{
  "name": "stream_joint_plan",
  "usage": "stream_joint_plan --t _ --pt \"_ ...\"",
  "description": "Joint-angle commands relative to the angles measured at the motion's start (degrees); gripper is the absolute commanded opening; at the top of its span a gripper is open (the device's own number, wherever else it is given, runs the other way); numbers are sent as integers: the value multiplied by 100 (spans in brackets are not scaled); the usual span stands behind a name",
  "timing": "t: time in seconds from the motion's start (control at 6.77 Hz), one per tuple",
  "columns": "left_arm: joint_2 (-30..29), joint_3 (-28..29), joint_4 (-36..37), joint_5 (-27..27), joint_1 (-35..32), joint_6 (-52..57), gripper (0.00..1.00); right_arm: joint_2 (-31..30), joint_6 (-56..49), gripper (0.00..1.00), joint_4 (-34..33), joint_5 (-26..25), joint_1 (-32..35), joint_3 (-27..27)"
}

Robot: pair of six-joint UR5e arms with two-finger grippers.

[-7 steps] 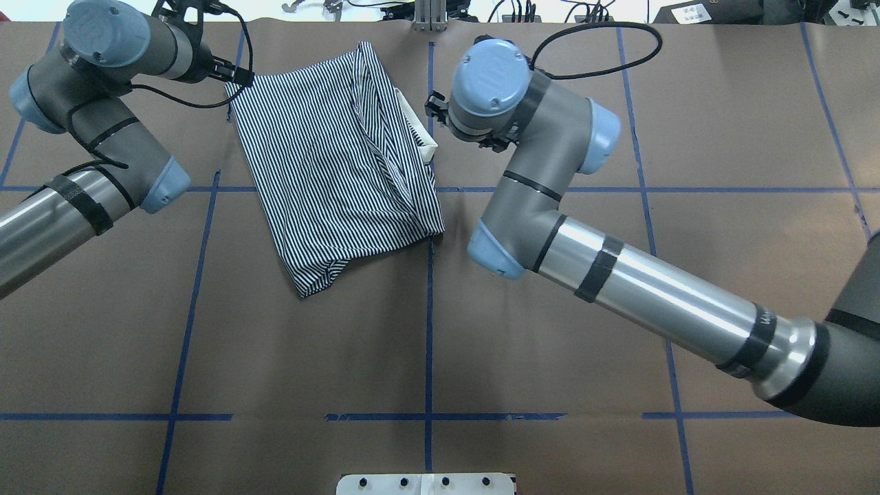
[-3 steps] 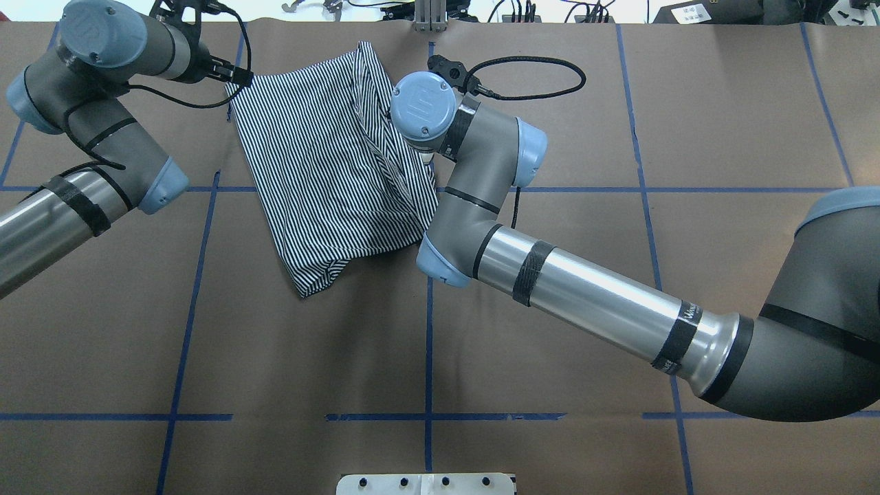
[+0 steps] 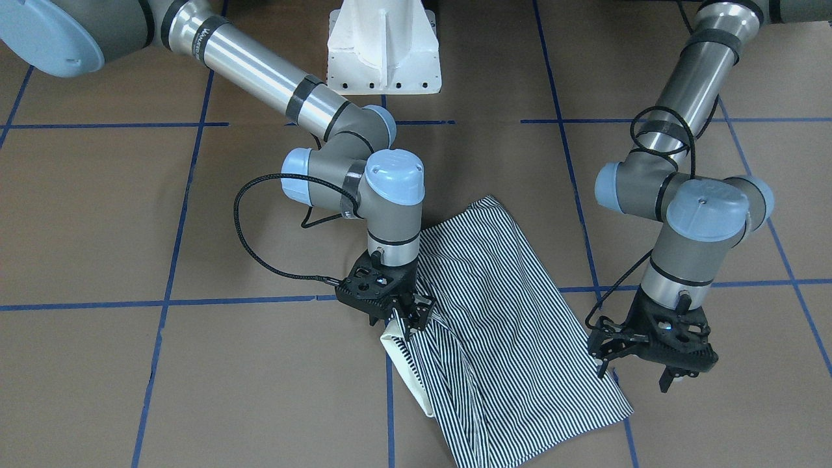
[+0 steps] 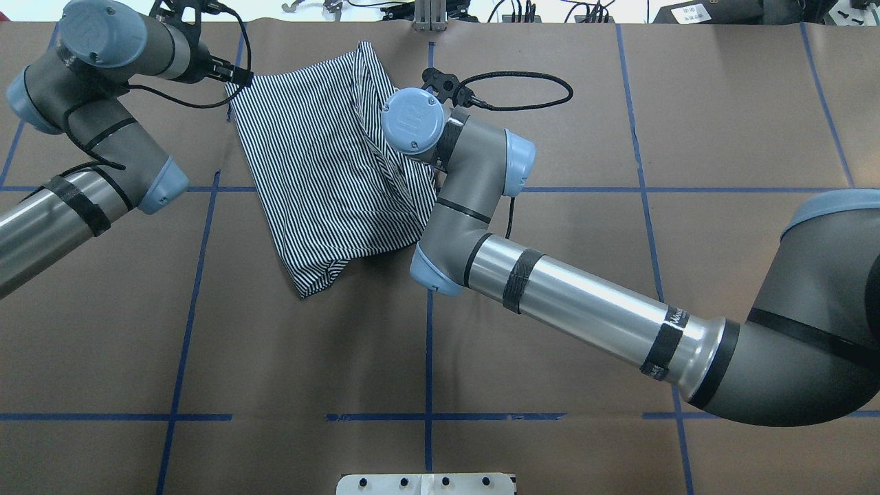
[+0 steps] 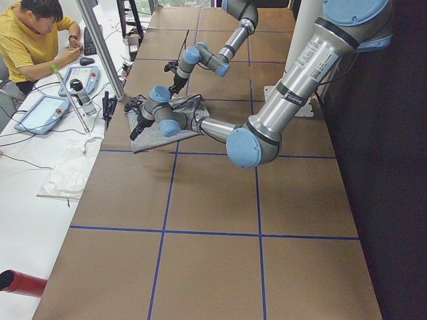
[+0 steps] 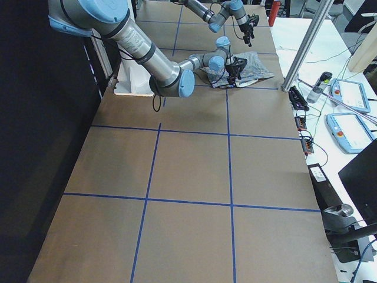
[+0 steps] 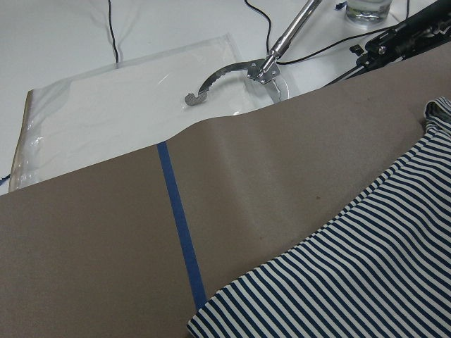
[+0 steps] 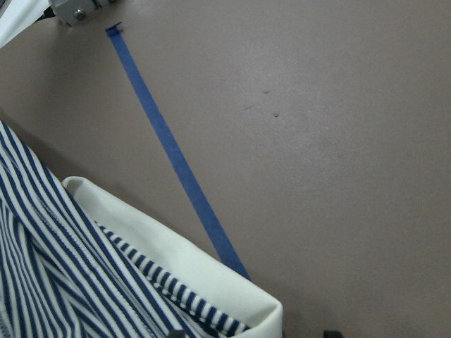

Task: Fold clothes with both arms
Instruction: 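Grasp the shirt's edge with the right gripper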

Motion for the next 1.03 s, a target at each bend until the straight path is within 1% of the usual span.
stream_joint_plan --t 0.0,0.3,0.44,0.59,0.89 --pt "0 -4 0 0 0 0 100 57 14 54 0 -27 -17 -118" --pt "0 -4 0 0 0 0 100 58 14 46 0 -27 -17 -171" --pt "0 -4 0 0 0 0 100 66 23 20 0 -18 -17 -180" --pt "0 -4 0 0 0 0 100 66 -12 0 0 8 -8 -180" --pt "0 -12 -18 0 0 0 100 66 -30 0 -26 26 9 -154"
